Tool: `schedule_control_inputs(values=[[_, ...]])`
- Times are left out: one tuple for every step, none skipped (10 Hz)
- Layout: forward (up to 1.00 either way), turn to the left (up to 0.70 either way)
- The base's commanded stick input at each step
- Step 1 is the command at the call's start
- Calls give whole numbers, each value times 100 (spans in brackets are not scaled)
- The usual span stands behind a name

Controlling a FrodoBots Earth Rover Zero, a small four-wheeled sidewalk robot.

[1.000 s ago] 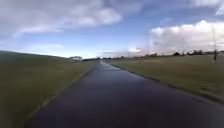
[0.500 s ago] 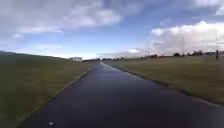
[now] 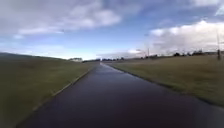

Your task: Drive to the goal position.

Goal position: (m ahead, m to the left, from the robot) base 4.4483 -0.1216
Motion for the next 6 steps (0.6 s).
schedule_control_inputs(values=[[29, 0], [17, 0], [4, 0], [0, 0], [0, 0], [0, 0]])
